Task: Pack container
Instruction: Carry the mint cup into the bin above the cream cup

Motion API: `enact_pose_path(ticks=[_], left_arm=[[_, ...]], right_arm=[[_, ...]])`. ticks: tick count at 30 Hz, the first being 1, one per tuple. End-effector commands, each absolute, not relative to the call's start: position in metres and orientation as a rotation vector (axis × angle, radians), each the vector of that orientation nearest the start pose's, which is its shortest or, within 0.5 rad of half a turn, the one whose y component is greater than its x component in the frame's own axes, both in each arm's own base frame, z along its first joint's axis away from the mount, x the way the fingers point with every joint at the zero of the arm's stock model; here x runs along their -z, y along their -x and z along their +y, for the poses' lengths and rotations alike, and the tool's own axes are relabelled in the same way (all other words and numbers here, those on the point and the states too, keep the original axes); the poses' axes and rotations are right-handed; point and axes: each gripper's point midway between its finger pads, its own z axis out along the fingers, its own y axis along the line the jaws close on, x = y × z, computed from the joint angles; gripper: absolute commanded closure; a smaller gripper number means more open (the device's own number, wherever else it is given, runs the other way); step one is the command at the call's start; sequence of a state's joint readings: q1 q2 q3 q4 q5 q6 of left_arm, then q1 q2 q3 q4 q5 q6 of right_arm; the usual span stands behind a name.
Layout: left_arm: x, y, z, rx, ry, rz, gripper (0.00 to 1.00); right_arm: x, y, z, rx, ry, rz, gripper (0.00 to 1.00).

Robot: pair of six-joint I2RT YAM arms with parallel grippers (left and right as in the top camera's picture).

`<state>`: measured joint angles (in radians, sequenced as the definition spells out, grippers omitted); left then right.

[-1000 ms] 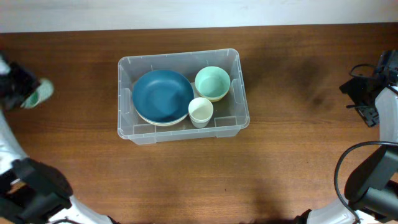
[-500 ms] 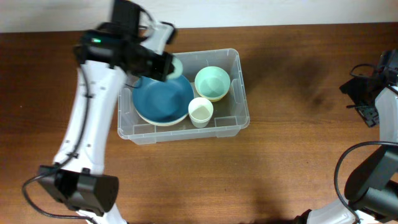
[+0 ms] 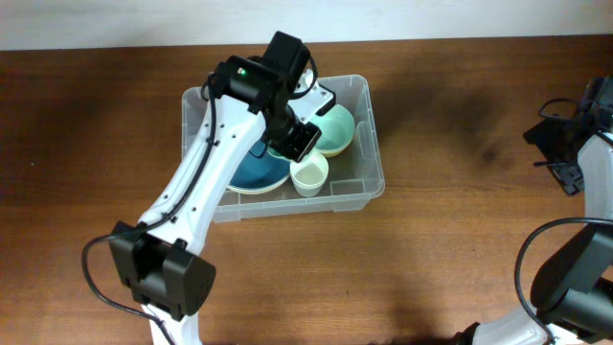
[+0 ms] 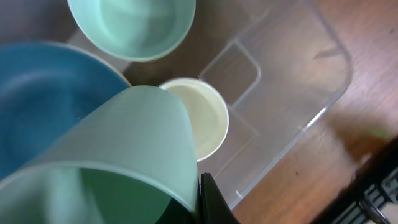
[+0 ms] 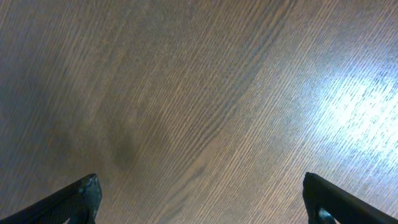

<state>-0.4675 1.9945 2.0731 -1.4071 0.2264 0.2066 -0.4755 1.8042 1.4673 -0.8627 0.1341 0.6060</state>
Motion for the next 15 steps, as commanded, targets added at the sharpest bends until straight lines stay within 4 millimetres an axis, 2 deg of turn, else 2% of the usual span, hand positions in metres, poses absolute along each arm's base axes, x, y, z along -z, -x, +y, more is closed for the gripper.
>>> enact_pose_path(ticks=[1,7,15], left_arm=[[-0.191,-0.363,-0.226,0.36,-1.034,2.746,0.99],[-0.178,-0.357,-0.232,0.388,-1.067,2.787,0.99],[-0.178,-0.343,-0.255,0.402,-1.166,2.747,0.99]], right_arm=[[-0.115,-0.36,-0.215,0.169,-1.47,2.344,0.01],[-0.115,-0.36,-0.215,0.169,-1.47,2.344,0.01],[-0.115,-0.36,-0.215,0.169,-1.47,2.344,0.01]])
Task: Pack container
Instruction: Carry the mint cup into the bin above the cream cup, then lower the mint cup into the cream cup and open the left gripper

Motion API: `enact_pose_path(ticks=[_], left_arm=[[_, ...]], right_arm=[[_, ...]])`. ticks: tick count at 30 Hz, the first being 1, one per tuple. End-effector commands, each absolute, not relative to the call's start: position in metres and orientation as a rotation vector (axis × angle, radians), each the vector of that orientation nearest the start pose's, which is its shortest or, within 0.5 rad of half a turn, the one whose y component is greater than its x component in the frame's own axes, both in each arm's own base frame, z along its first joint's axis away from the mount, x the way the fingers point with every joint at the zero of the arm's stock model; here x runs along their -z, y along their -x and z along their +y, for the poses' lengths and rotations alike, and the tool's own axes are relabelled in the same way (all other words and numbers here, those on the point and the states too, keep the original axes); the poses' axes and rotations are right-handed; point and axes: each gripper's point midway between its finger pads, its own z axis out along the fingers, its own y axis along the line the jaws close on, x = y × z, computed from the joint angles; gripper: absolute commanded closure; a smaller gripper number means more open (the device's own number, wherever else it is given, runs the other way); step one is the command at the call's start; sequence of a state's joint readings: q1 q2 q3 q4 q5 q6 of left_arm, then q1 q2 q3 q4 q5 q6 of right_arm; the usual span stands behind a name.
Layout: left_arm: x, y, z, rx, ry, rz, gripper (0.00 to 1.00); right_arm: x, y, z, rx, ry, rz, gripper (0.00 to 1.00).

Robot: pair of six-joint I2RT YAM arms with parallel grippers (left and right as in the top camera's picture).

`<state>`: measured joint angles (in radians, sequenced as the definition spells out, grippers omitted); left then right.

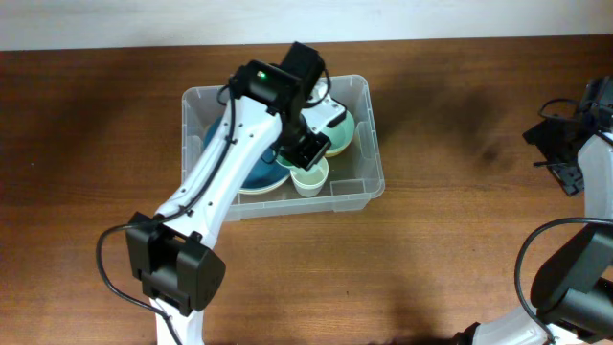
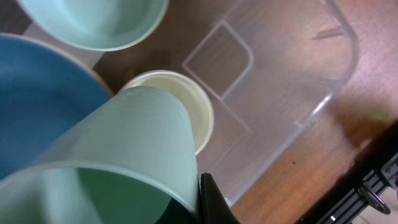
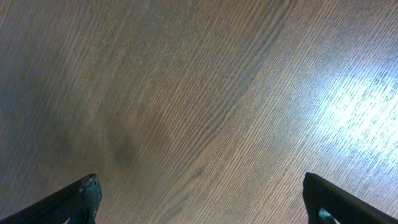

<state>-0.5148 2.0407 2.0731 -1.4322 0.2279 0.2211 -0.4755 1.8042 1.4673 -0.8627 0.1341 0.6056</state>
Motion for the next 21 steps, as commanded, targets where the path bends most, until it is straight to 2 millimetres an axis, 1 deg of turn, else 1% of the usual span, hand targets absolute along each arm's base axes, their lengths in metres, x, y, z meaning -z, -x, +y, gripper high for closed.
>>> enact_pose_path(ticks=[1,8,10,15,18,21], left_arm=[[-0.178,-0.342,-0.256,0.402,-1.173,2.744,0.99],[-0.176,-0.338,-0.256,0.401,-1.182,2.758,0.99],[-0.174,-0.339,-0.254,0.377,-1.181,2.765,0.99],[-0.159,-0.347,-0.244,0.27,-1.141,2.815,0.99],[-0.144,-0.353,-0.236,0.175,-1.09,2.87,0.99],[-0.134,-0.354,-0.236,0.169,-1.098,2.893,0.99]], right_arm=[[-0.115,-0.36,-0.215,0.169,-1.47,2.344,0.01],[-0.115,-0.36,-0.215,0.169,-1.47,2.344,0.01],[-0.115,-0.36,-0.215,0.169,-1.47,2.344,0.01],[-0.115,-0.36,-0.215,0.169,-1.47,2.344,0.01],[-0.115,-0.36,-0.215,0.169,-1.47,2.344,0.01],[-0.115,-0.36,-0.215,0.169,-1.47,2.344,0.01]])
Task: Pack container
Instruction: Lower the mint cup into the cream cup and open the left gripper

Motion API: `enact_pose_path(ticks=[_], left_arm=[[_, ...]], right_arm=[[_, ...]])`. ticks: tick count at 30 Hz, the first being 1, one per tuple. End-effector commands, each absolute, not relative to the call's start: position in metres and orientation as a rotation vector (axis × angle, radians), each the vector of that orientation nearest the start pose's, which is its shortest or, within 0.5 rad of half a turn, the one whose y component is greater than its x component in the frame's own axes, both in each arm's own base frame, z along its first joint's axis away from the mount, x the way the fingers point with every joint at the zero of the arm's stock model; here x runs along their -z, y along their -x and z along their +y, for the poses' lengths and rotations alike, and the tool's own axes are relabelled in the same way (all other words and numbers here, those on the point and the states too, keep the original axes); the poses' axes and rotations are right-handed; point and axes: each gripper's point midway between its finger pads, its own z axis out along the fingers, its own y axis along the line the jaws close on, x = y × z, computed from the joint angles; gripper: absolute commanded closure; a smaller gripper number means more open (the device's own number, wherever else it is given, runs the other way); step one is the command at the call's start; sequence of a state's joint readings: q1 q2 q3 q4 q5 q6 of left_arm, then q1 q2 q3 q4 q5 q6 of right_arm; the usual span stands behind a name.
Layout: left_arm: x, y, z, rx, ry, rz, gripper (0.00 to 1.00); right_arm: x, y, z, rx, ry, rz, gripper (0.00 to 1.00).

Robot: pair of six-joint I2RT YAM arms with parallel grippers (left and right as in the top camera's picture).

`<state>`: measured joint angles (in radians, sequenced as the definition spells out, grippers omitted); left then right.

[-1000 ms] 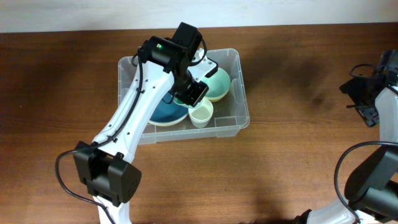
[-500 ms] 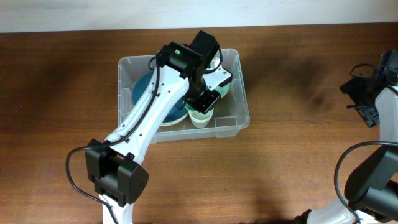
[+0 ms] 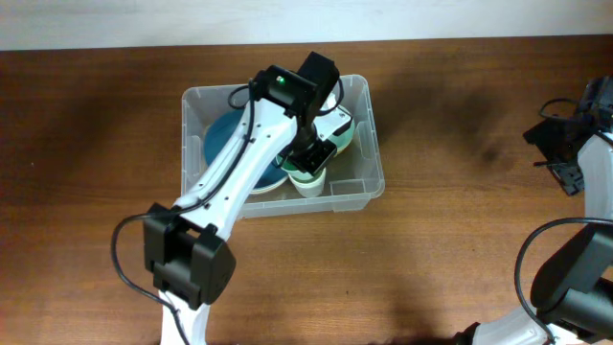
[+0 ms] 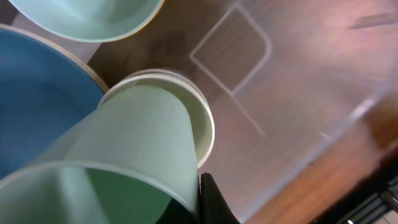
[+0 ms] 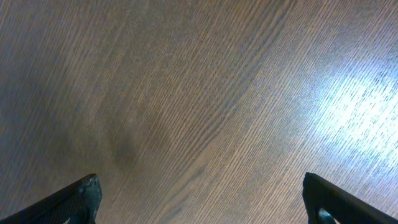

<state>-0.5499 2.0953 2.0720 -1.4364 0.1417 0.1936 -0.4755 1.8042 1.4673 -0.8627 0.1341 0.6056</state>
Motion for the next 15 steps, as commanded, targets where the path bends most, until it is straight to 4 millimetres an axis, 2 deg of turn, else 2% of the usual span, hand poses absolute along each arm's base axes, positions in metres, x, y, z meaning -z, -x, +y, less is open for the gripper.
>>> enact_pose_path(ticks=[1,2,3,5,6,15], left_arm=[[-0.133,-0.354,-0.236,0.168,-1.098,2.895,0.98],[-0.133,-0.354,-0.237,0.167,-1.098,2.896,0.89],[-0.133,-0.355,-0.237,0.164,-1.097,2.893,0.73],[-0.133,-0.357,-0.236,0.153,-1.095,2.886,0.49],[-0.133,-0.358,-0.236,0.144,-1.093,2.882,0.46],[-0.137,-0.365,-0.24,0.152,-1.083,2.851,0.41]], right_arm=[[-0.115,-0.36,-0.215,0.169,-1.47,2.344,0.01],[-0.115,-0.36,-0.215,0.169,-1.47,2.344,0.01],[-0.115,-0.36,-0.215,0.169,-1.47,2.344,0.01],[-0.115,-0.361,-0.215,0.169,-1.469,2.344,0.01],[-0.115,-0.36,-0.215,0.169,-1.47,2.344,0.01],[-0.115,-0.36,-0.215,0.169,-1.47,2.344,0.01]])
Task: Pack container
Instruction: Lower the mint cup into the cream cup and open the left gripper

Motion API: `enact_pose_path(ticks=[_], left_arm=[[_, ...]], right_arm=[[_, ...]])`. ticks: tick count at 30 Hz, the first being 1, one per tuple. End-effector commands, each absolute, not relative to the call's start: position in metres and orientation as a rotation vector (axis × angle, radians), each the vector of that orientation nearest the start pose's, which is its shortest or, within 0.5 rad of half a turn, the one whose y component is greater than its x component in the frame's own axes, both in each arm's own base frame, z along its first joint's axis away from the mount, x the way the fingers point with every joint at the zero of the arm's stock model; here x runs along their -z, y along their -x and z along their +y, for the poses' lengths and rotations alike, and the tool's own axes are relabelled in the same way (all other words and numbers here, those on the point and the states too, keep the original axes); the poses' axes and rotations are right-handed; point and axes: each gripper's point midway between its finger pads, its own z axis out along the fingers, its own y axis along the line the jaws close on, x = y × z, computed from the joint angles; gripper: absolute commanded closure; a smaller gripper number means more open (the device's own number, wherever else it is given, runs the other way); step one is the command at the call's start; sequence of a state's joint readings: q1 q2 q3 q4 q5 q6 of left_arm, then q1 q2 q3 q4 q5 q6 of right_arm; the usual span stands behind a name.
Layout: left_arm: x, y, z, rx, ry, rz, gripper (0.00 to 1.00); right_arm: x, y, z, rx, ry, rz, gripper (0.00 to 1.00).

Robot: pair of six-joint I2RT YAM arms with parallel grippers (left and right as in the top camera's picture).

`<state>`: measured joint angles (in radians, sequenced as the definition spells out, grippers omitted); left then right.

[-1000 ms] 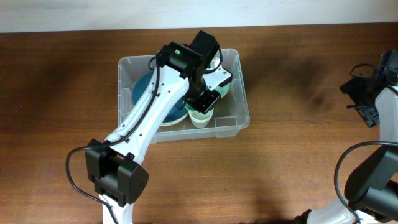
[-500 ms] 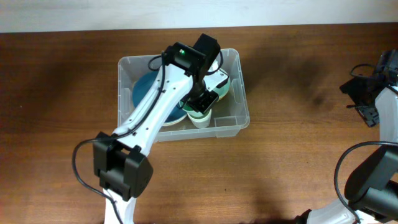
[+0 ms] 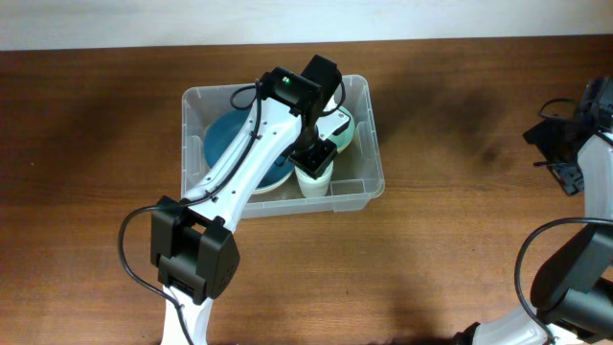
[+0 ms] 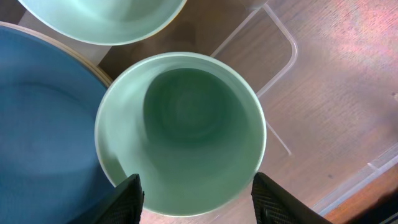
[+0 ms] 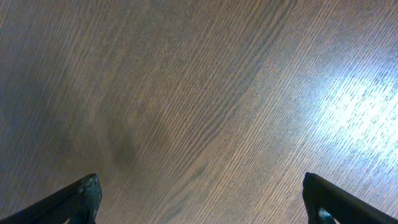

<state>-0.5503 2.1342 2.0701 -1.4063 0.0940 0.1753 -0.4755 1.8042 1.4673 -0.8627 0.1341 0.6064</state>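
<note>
A pale green cup (image 4: 180, 130) stands upright in the clear plastic container (image 3: 375, 153), at its front middle (image 3: 313, 176). My left gripper (image 4: 196, 199) hovers right above the cup, open, one fingertip on each side of the rim and not touching it. A blue plate (image 4: 43, 124) lies to the cup's left, and a mint bowl (image 4: 99, 18) sits behind it. The cream cup cannot be seen under the green cup. My right gripper (image 5: 199, 199) is open over bare wood at the table's right edge (image 3: 565, 144).
The container's right front corner (image 4: 311, 124) is bare floor next to the cup. Its walls stand close around the left wrist. Brown wooden table (image 3: 460, 249) lies all round, with the right arm's base at the lower right.
My left gripper has opened and let go of the green cup. The cup was tilted over the cream cup and now stands upright where the cream cup was. The right arm is unchanged.
My left gripper held the green cup tilted over the blue plate, beside the cream cup. It then carried the cup closer over the cream cup, then to its rim. Now the green cup stands there, released, and the cream cup no longer shows.
</note>
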Motion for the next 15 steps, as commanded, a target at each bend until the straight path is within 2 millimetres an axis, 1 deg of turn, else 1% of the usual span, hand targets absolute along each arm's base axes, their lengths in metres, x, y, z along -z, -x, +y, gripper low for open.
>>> enact_pose_path(ticks=[1,6,9,13,14,15], left_arm=[[-0.137,-0.365,-0.24,0.153,-1.083,2.851,0.41],[-0.137,-0.364,-0.239,0.151,-1.083,2.854,0.41],[-0.143,-0.364,-0.239,0.155,-1.076,2.846,0.41],[-0.168,-0.37,-0.242,0.167,-1.058,2.791,0.4],[-0.18,-0.373,-0.244,0.175,-1.048,2.76,0.39],[-0.189,-0.375,-0.246,0.179,-1.034,2.739,0.36]], right_arm=[[-0.115,-0.36,-0.215,0.169,-1.47,2.344,0.01],[-0.115,-0.36,-0.215,0.169,-1.47,2.344,0.01],[-0.115,-0.36,-0.215,0.169,-1.47,2.344,0.01],[-0.115,-0.36,-0.215,0.169,-1.47,2.344,0.01],[-0.115,-0.36,-0.215,0.169,-1.47,2.344,0.01],[-0.115,-0.36,-0.215,0.169,-1.47,2.344,0.01]])
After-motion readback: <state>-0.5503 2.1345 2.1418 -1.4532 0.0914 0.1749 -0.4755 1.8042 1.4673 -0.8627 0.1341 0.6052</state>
